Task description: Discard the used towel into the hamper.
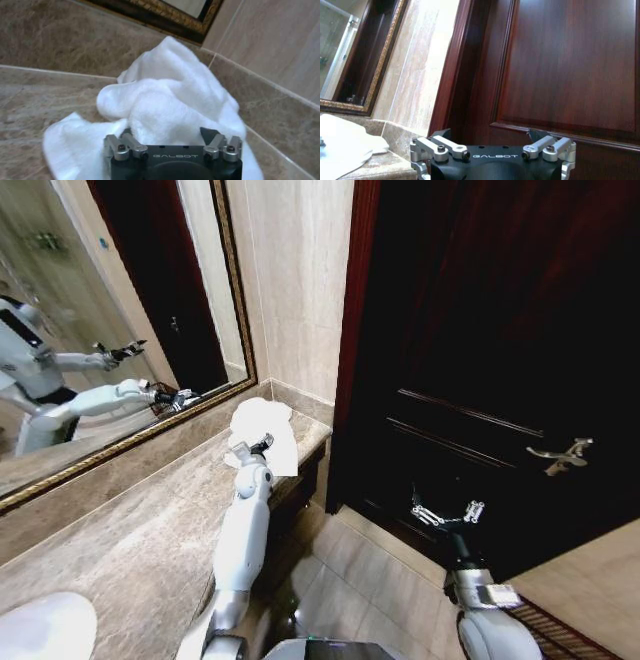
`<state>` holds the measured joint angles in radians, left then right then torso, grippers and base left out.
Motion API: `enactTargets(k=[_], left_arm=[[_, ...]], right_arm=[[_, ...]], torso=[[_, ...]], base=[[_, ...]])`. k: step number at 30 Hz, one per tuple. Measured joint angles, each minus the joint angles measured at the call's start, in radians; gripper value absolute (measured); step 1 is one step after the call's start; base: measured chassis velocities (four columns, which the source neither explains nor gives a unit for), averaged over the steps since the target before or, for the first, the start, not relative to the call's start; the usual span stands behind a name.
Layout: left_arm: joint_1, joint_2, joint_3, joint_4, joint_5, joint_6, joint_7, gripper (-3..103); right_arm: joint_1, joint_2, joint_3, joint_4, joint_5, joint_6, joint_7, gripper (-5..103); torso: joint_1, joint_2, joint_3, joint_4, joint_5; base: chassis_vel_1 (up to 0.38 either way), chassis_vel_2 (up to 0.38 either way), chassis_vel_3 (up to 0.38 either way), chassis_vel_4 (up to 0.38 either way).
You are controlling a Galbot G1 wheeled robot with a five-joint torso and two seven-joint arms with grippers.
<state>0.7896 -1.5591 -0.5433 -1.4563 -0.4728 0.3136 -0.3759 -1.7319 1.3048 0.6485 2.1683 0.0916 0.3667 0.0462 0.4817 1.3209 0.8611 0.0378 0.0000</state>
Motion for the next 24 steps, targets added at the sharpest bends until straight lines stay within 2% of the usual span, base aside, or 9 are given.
enactTargets(k=[3, 5, 9, 12, 13, 16, 19, 20, 24], left_arm=[[0.010, 0.008, 0.000, 0.001, -0.004, -0.007, 0.005, 74], [0.014, 0.016, 0.001, -0.001, -0.005, -0.013, 0.003, 58], [0.018, 0.022, 0.001, -0.003, -0.005, -0.019, 0.002, 53], [0.045, 0.032, 0.001, -0.042, -0.059, -0.060, 0.005, 31], [0.045, 0.032, 0.001, -0.042, -0.059, -0.060, 0.005, 31], [0.072, 0.036, -0.001, -0.071, -0.072, -0.076, 0.018, 15], [0.102, 0.042, -0.003, -0.105, -0.082, -0.089, 0.030, 6], [0.123, 0.050, -0.002, -0.122, -0.085, -0.122, 0.045, 3], [0.173, 0.068, -0.005, -0.172, -0.073, -0.178, 0.059, 3]], right_arm=[[0.004, 0.006, -0.001, -0.009, 0.004, 0.012, 0.000, 100], [0.011, 0.009, -0.004, -0.015, 0.008, 0.019, -0.001, 100], [0.013, 0.011, -0.005, -0.015, 0.012, 0.020, -0.001, 100], [0.009, 0.019, -0.004, -0.012, 0.015, 0.028, -0.006, 100], [0.009, 0.019, -0.004, -0.012, 0.015, 0.028, -0.006, 100], [0.005, 0.025, -0.002, -0.004, 0.014, 0.033, -0.008, 100], [0.004, 0.031, -0.002, 0.001, 0.015, 0.036, -0.012, 100], [0.005, 0.037, -0.002, 0.004, 0.023, 0.046, -0.028, 100], [0.008, 0.052, -0.004, 0.019, 0.032, 0.063, -0.038, 100]], torso=[[0.000, 0.000, 0.000, -0.0001, 0.0001], [0.000, 0.000, 0.000, -0.0002, 0.0000], [0.000, 0.000, 0.000, -0.0002, -0.0001], [0.000, 0.000, 0.000, -0.0001, -0.0001], [0.000, 0.000, 0.000, -0.0001, -0.0001], [0.000, 0.000, 0.000, -0.0002, -0.0002], [0.000, 0.000, 0.000, -0.0003, 0.0000], [0.000, 0.000, 0.000, -0.0002, -0.0001], [0.000, 0.000, 0.000, -0.0003, -0.0003]], base=[[0.000, 0.000, 0.000, 0.000], [0.000, 0.000, 0.000, 0.000], [0.000, 0.000, 0.000, 0.000], [0.000, 0.000, 0.000, 0.000], [0.000, 0.000, 0.000, 0.000], [0.000, 0.000, 0.000, 0.000], [0.000, 0.000, 0.000, 0.000], [0.000, 0.000, 0.000, 0.000], [0.000, 0.000, 0.000, 0.000]])
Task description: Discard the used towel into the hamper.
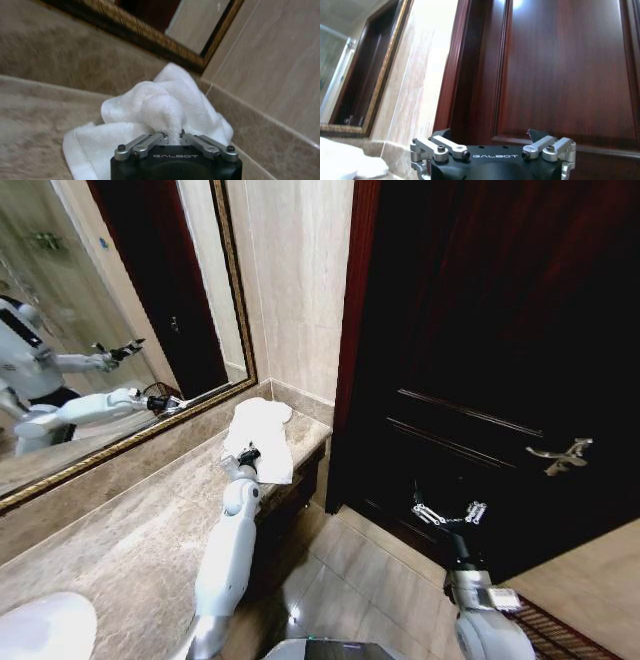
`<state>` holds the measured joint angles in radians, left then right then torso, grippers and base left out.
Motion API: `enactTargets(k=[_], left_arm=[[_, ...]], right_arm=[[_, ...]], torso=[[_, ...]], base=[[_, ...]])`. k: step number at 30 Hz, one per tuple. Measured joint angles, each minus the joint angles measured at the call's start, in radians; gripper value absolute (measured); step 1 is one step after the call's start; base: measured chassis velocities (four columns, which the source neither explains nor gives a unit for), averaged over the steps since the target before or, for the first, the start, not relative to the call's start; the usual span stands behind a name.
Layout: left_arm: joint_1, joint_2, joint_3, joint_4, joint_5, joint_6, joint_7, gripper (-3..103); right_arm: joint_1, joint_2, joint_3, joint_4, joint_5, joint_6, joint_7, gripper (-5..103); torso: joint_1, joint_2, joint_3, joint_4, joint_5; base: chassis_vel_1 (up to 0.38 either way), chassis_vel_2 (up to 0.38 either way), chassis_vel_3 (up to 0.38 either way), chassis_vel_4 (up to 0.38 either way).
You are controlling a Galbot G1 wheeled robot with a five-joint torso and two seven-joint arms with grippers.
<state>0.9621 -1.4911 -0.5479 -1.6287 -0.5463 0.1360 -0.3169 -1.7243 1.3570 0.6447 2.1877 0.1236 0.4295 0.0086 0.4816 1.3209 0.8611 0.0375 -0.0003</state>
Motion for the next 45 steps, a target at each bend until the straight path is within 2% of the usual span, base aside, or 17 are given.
enactTargets(k=[3, 4, 6, 8, 9, 12, 13, 16, 17, 21, 25, 30, 33, 41, 45], left_arm=[[0.028, 0.010, -0.005, -0.033, 0.008, -0.016, 0.007, 3], [0.079, 0.023, -0.015, -0.096, 0.016, -0.036, 0.022, 3], [0.108, 0.029, -0.019, -0.137, 0.017, -0.047, 0.037, 3], [0.182, 0.040, -0.026, -0.250, 0.009, -0.079, 0.084, 3], [0.182, 0.040, -0.026, -0.250, 0.009, -0.079, 0.084, 3], [0.245, 0.043, -0.037, -0.375, 0.003, -0.079, 0.114, 3], [0.245, 0.043, -0.037, -0.375, 0.003, -0.079, 0.114, 3], [0.342, 0.051, -0.072, -0.534, 0.011, -0.069, 0.163, 3], [0.342, 0.051, -0.072, -0.534, 0.011, -0.069, 0.163, 3], [0.461, 0.034, -0.119, -0.657, 0.085, -0.101, 0.229, 3], [0.537, 0.006, -0.130, -0.741, 0.149, -0.090, 0.252, 3], [0.588, -0.001, -0.142, -0.793, 0.189, -0.085, 0.265, 3], [0.678, -0.014, -0.162, -0.870, 0.218, -0.074, 0.275, 3], [0.796, -0.042, -0.151, -0.883, 0.259, -0.052, 0.313, 3], [0.819, -0.040, -0.195, -0.881, 0.273, -0.055, 0.343, 3]], right_arm=[[0.002, 0.005, -0.002, 0.003, 0.005, 0.013, -0.006, 100], [0.004, 0.012, -0.007, 0.006, 0.005, 0.023, -0.008, 100], [0.005, 0.016, -0.010, 0.009, 0.004, 0.029, -0.008, 100], [0.006, 0.025, -0.014, 0.015, 0.013, 0.040, -0.026, 100], [0.006, 0.025, -0.014, 0.015, 0.013, 0.040, -0.026, 100], [0.004, 0.030, -0.013, 0.022, 0.042, 0.049, -0.081, 100], [0.004, 0.030, -0.013, 0.022, 0.042, 0.049, -0.081, 100], [0.015, 0.048, -0.022, 0.025, 0.050, 0.062, -0.095, 100], [0.015, 0.048, -0.022, 0.025, 0.050, 0.062, -0.095, 100], [0.014, 0.059, -0.039, 0.035, 0.047, 0.071, -0.103, 100], [0.018, 0.060, -0.044, 0.042, 0.045, 0.082, -0.109, 100], [0.035, 0.072, -0.052, 0.038, 0.016, 0.094, -0.066, 100], [0.041, 0.097, -0.059, 0.027, -0.003, 0.102, -0.033, 100], [0.028, 0.125, -0.057, 0.040, -0.024, 0.117, -0.037, 100], [0.037, 0.148, -0.048, 0.064, -0.017, 0.121, -0.023, 100]], torso=[[0.000, 0.000, 0.000, 0.0000, 0.0003], [0.000, 0.000, 0.000, 0.0002, 0.0000], [0.000, 0.000, 0.000, 0.0002, 0.0001], [0.000, 0.000, 0.000, 0.0003, 0.0002], [0.000, 0.000, 0.000, 0.0003, 0.0002], [0.000, 0.000, 0.000, 0.0000, 0.0002], [0.000, 0.000, 0.000, 0.0000, 0.0002], [0.000, 0.000, 0.000, -0.0001, 0.0004], [0.000, 0.000, 0.000, -0.0001, 0.0004], [0.000, 0.000, 0.000, 0.0002, 0.0002], [0.000, 0.000, 0.000, 0.0001, 0.0004], [0.000, 0.000, 0.000, -0.0001, 0.0002], [0.000, 0.000, 0.000, 0.0001, 0.0004], [0.000, 0.000, 0.000, 0.0001, 0.0003], [0.000, 0.000, 0.000, 0.0000, 0.0003]], base=[[0.000, 0.000, 0.000, 0.000], [0.000, 0.000, 0.000, 0.000], [0.000, 0.000, 0.000, 0.000], [0.000, 0.000, 0.000, 0.000], [0.000, 0.000, 0.000, 0.000], [0.000, 0.000, 0.000, 0.000], [0.000, 0.000, 0.000, 0.000], [0.000, 0.000, 0.000, 0.000], [0.000, 0.000, 0.000, 0.000], [0.000, 0.000, 0.000, 0.000], [0.000, 0.000, 0.000, 0.000], [0.000, 0.000, 0.000, 0.000], [0.000, 0.000, 0.000, 0.000], [0.000, 0.000, 0.000, 0.000], [0.000, 0.000, 0.000, 0.000]])
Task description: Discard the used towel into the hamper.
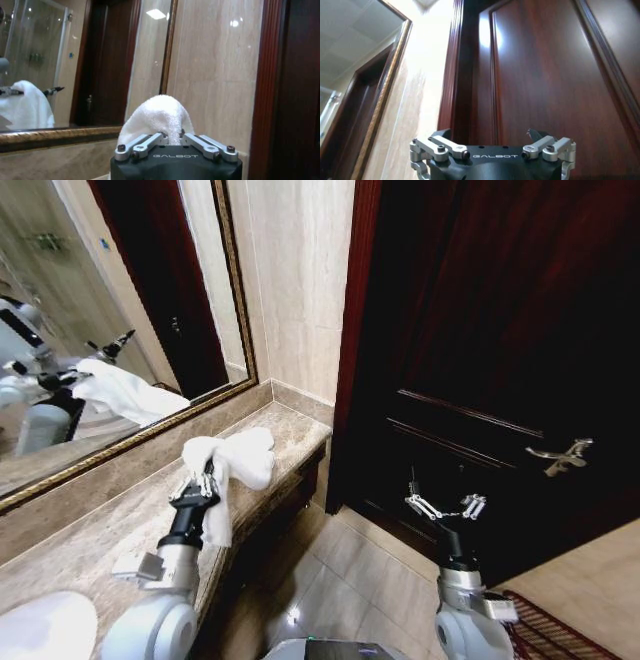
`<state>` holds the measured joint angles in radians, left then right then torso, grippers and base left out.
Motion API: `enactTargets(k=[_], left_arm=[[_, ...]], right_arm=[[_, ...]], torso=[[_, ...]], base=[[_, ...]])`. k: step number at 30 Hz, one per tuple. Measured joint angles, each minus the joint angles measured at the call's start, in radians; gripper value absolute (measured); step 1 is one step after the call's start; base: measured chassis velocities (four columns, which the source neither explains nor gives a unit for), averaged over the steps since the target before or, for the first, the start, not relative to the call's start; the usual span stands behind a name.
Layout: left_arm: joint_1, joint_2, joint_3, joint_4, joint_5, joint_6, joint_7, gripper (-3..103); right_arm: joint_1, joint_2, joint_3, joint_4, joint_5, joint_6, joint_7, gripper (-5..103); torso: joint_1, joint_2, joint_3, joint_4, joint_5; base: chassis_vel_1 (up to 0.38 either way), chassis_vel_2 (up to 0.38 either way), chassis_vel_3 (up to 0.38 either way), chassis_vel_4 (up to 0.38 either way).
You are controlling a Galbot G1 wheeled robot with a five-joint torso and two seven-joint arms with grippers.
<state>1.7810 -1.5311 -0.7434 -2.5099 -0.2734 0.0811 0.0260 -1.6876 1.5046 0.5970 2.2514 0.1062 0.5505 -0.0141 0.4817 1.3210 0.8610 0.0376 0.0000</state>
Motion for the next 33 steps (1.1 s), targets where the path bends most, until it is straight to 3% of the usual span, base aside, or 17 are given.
enactTargets(k=[1, 8, 17, 33], left_arm=[[0.003, 0.000, -0.027, 0.001, 0.025, -0.036, 0.019, 3], [-0.005, 0.004, -0.041, 0.004, 0.066, -0.057, 0.025, 3], [-0.037, 0.045, -0.055, 0.007, 0.055, -0.065, 0.037, 3], [-0.120, 0.124, -0.037, 0.009, 0.020, -0.113, 0.122, 3]], right_arm=[[0.000, -0.003, 0.004, 0.010, 0.000, 0.002, 0.002, 100], [-0.015, -0.008, 0.008, 0.009, -0.002, 0.006, 0.001, 100], [-0.028, -0.004, 0.004, -0.008, -0.017, 0.020, -0.001, 100], [-0.014, -0.008, 0.015, -0.039, -0.026, 0.018, 0.002, 100]], torso=[[0.000, 0.000, 0.000, 0.0001, -0.0001], [0.000, 0.000, 0.000, 0.0000, 0.0000], [0.000, 0.000, 0.000, 0.0001, -0.0001], [0.000, 0.000, 0.000, 0.0000, 0.0000]], base=[[0.000, 0.000, 0.000, 0.000], [0.000, 0.000, 0.000, 0.000], [-0.011, -0.018, -0.022, -0.016], [-0.101, -0.094, -0.088, -0.098]])
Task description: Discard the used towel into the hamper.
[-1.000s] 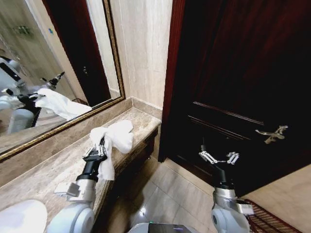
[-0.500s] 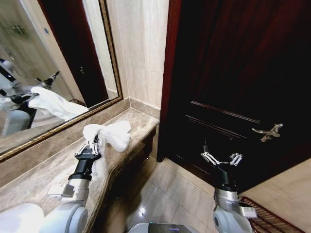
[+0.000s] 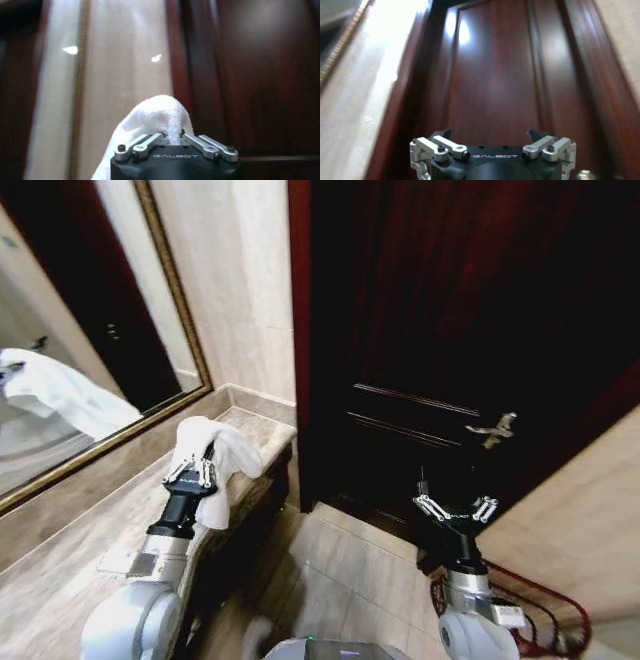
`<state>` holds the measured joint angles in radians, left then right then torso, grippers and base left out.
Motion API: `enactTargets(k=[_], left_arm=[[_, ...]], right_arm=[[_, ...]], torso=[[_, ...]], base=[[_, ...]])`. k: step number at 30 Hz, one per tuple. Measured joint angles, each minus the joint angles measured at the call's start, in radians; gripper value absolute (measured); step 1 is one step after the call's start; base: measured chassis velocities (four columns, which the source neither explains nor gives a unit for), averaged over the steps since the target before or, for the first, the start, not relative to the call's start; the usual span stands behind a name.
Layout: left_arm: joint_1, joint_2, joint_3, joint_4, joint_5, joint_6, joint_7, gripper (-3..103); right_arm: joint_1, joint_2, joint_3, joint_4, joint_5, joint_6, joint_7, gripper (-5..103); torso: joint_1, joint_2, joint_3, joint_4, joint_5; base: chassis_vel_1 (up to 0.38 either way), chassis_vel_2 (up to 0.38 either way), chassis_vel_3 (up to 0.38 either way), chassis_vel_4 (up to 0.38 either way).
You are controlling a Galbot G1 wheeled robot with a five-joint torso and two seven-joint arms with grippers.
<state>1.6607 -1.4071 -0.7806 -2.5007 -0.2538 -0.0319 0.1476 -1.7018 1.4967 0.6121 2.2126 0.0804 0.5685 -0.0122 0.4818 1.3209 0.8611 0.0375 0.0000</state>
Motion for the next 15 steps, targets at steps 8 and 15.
enactTargets(k=[8, 15], left_arm=[[-0.035, 0.029, 0.001, 0.016, -0.038, -0.009, 0.008, 3], [-0.054, 0.026, 0.017, 0.047, -0.045, -0.024, 0.016, 3]], right_arm=[[0.018, 0.005, 0.003, -0.029, -0.010, -0.003, 0.006, 100], [0.030, -0.017, 0.024, -0.043, 0.004, -0.024, 0.034, 100]], torso=[[0.000, 0.000, 0.000, -0.0001, -0.0001], [0.000, 0.000, 0.000, 0.0002, 0.0000]], base=[[-0.118, -0.122, -0.134, -0.132], [-0.120, -0.110, -0.119, -0.125]])
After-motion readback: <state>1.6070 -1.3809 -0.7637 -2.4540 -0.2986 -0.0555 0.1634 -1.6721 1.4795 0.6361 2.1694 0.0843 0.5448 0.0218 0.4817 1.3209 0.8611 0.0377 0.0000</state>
